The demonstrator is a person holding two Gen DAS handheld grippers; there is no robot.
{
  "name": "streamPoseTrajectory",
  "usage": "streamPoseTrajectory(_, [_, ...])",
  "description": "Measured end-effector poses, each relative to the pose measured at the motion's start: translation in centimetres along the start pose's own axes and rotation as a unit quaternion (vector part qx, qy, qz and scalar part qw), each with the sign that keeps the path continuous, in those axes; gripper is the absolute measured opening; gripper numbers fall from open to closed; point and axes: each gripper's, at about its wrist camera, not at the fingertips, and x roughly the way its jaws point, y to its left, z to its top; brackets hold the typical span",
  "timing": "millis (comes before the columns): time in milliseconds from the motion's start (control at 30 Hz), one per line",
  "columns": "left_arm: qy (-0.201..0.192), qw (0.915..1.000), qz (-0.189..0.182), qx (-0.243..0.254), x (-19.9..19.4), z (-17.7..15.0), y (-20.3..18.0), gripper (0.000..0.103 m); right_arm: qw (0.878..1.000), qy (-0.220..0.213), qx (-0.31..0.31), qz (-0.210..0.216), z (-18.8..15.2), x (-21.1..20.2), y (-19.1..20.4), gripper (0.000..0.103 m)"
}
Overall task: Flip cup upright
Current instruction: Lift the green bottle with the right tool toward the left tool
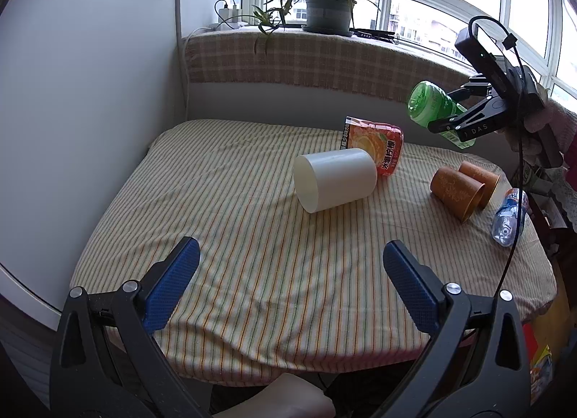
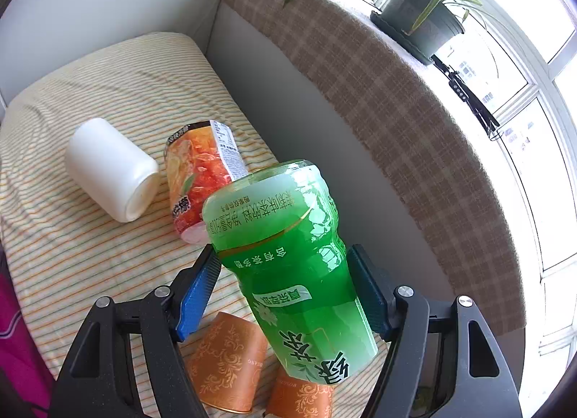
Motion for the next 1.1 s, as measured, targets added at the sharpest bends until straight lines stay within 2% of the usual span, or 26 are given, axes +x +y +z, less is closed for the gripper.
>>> streamPoseTrajectory(167, [-0.01, 0.9999, -0.008, -0.006, -0.7, 0.1, 0.4, 0.103, 0.999, -0.016, -0.022, 0.028, -1.0, -2.1, 4.1, 0.071])
streamPoseTrajectory(300, [-0.016, 0.9998, -0.008, -0.005, -1.1, -0.1, 0.5, 0.103, 0.997, -0.023, -0.04, 0.059, -2.0, -2.1, 7.4, 0.071])
streamPoseTrajectory(500, [-0.011, 0.9997, -0.02, -0.01, -1.1, -0.5, 0.4, 0.103, 0.993, -0.008, -0.071, 0.099, -3.8, -0.6, 11.7, 0.071])
streamPoseTrajectory(600, [0.005, 0.9991, -0.038, -0.016, -0.8, -1.1, 0.4, 0.103, 0.991, 0.006, -0.087, 0.107, -4.9, 0.3, 13.6, 0.071])
streamPoseTrajectory(700, [0.028, 0.9972, -0.065, -0.024, -0.3, -1.5, 0.5, 0.103, 0.989, 0.023, -0.1, 0.11, -5.6, 1.3, 14.8, 0.072])
streamPoseTrajectory(933, [0.04, 0.9954, -0.087, -0.008, -0.2, -1.2, 0.0, 0.103, 0.985, 0.052, -0.1, 0.133, -6.3, 2.9, 15.3, 0.073])
streamPoseTrajectory(1100, [0.047, 0.9928, -0.109, 0.014, 0.1, -0.1, -0.4, 0.102, 0.985, 0.028, -0.087, 0.147, -6.1, 1.5, 14.8, 0.073])
